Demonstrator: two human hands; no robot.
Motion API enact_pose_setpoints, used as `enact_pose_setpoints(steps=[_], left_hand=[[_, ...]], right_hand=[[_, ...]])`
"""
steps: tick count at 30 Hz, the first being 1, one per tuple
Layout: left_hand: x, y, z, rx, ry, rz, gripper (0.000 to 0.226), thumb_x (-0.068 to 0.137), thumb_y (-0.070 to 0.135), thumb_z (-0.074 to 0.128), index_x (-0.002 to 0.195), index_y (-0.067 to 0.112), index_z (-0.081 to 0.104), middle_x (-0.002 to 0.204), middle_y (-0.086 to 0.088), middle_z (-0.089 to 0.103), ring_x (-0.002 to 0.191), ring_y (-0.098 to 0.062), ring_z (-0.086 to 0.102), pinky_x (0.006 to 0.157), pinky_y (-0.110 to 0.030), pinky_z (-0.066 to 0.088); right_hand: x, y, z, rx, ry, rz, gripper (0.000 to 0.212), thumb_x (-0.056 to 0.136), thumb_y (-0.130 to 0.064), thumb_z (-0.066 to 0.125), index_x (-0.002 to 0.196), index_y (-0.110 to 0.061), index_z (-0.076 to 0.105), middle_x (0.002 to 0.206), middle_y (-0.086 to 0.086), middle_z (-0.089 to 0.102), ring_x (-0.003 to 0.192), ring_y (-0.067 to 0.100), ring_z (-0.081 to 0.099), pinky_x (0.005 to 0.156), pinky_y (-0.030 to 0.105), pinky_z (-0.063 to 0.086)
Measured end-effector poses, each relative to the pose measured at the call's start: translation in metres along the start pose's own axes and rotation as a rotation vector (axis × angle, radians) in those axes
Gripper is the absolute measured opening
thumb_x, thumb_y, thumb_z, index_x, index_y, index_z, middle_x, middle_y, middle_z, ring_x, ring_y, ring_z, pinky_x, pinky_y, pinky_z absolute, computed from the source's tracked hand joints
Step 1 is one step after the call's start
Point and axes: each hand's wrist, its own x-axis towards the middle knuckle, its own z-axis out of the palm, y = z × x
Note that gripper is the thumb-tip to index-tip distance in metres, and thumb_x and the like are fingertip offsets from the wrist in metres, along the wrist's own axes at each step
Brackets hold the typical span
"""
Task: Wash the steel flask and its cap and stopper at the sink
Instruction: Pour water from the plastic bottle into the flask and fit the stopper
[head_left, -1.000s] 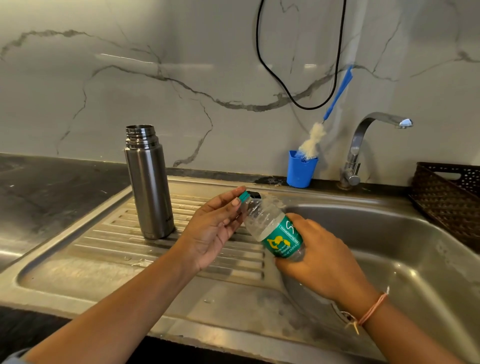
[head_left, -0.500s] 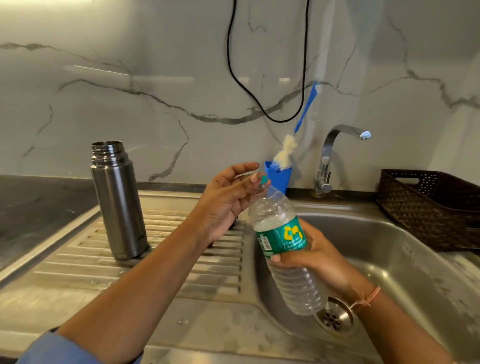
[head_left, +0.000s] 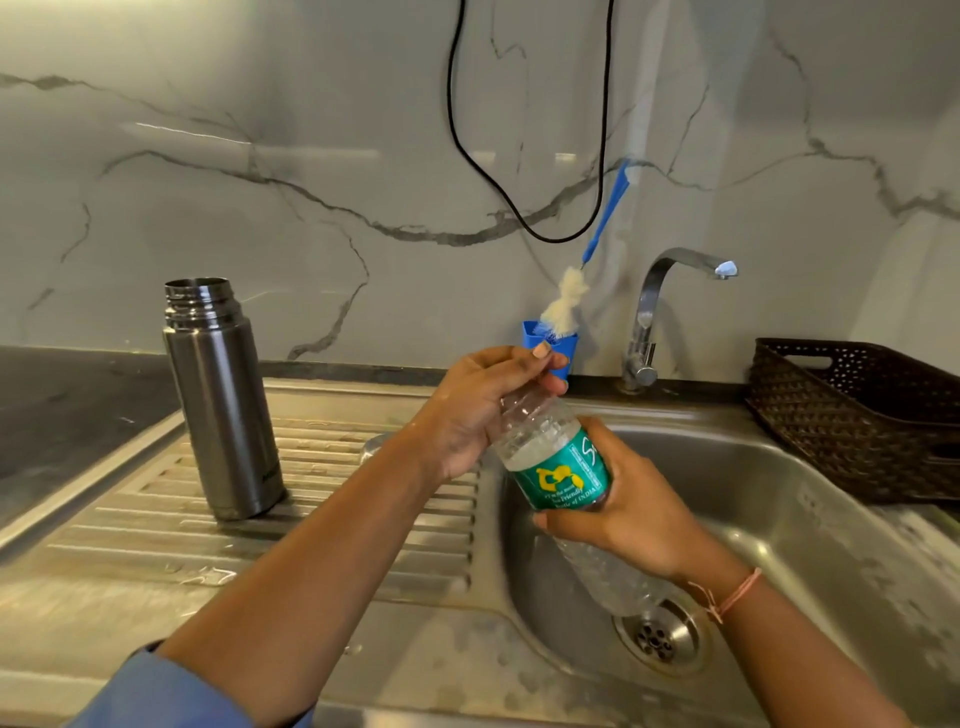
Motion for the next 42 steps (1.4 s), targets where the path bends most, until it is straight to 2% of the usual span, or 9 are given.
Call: enact_pose_setpoints(steps=[6,13,17,20,23,27,34,38,42], left_hand=[[-0.008,0.000,-0.004,0.019,-0.038,0.037,0.013,0.079,0.018,0.063,0.085,0.008,0.068,0.074,-0.003,0.072,0.085,-0.016,0.069,0.081,-0.028,0.056],[-0.043,-0.009,-0.030,0.017,-0.132,-0.115,0.099,0.046,0.029,0.093,0.131,0.021,0.043,0.116,-0.001,0.068,0.108,-0.017,0.064,0.083,-0.028,0.055],[-0.074,-0.025,-0.049,0.164,-0.124,-0.281,0.089,0.058,0.023,0.086,0.135,0.021,0.041,0.114,0.004,0.069,0.108,-0.012,0.064,0.089,-0.029,0.053],[-0.101,-0.010,-0.083,0.250,-0.080,-0.269,0.073,0.063,0.014,0.086,0.125,0.021,0.048,0.108,0.003,0.072,0.103,-0.012,0.066,0.080,-0.024,0.055],[-0.140,0.019,-0.129,0.279,0.025,-0.228,0.100,0.033,0.027,0.096,0.121,0.016,0.051,0.107,-0.003,0.072,0.100,-0.018,0.068,0.074,-0.023,0.055],[-0.187,0.057,-0.204,0.315,0.272,-0.148,0.112,0.016,0.028,0.098,0.118,0.010,0.056,0.107,-0.014,0.071,0.092,-0.024,0.070,0.070,-0.034,0.060],[-0.168,0.081,-0.281,0.405,0.706,0.007,0.024,0.087,0.004,0.058,0.110,0.011,0.058,0.085,-0.005,0.072,0.063,-0.009,0.069,0.053,-0.024,0.057],[-0.121,0.073,-0.308,0.483,0.907,0.042,0.077,0.063,0.031,0.081,0.126,0.006,0.045,0.117,-0.012,0.062,0.099,-0.024,0.066,0.083,-0.043,0.055],[-0.069,0.062,-0.312,0.655,1.004,0.073,0.072,0.073,0.027,0.079,0.130,0.006,0.039,0.123,-0.008,0.055,0.112,-0.023,0.055,0.093,-0.033,0.047]], right_hand=[[0.000,0.009,0.014,0.107,-0.005,-0.039,0.070,0.056,-0.033,0.082,0.116,-0.040,0.048,0.102,-0.011,0.067,0.089,0.010,0.067,0.081,0.037,0.057],[-0.002,-0.013,0.038,0.260,0.137,-0.125,0.059,0.071,-0.024,0.080,0.114,-0.040,0.044,0.106,-0.011,0.064,0.092,0.001,0.064,0.076,0.021,0.054],[0.003,-0.030,0.062,0.170,0.059,-0.208,0.083,0.071,-0.036,0.078,0.139,-0.037,0.030,0.132,-0.012,0.049,0.119,0.004,0.052,0.096,0.032,0.049],[0.001,-0.037,0.080,-0.087,-0.128,-0.208,0.107,0.071,-0.069,0.063,0.148,-0.042,-0.007,0.154,-0.015,0.017,0.142,0.006,0.019,0.116,0.043,0.025],[-0.003,-0.044,0.090,-0.272,-0.349,-0.141,0.107,0.069,-0.079,0.047,0.137,-0.049,-0.031,0.154,-0.023,-0.008,0.138,0.000,-0.003,0.115,0.035,0.008],[0.004,-0.047,0.105,-0.374,-0.548,-0.129,0.113,0.055,-0.095,0.023,0.148,-0.040,-0.011,0.156,-0.015,0.004,0.143,0.010,0.006,0.118,0.039,0.015],[0.020,-0.056,0.149,-0.581,-0.678,-0.182,0.079,0.092,-0.062,0.035,0.152,-0.025,-0.001,0.160,0.002,-0.003,0.146,0.018,0.000,0.117,0.030,0.004],[0.035,-0.054,0.177,-0.634,-0.635,-0.206,0.073,0.096,-0.057,0.026,0.152,-0.021,-0.005,0.159,0.006,-0.010,0.146,0.017,-0.012,0.116,0.030,-0.006],[0.043,-0.050,0.187,-0.676,-0.711,-0.145,0.085,0.084,-0.071,0.010,0.151,-0.024,-0.011,0.157,0.005,-0.020,0.143,0.018,-0.022,0.116,0.034,-0.012]])
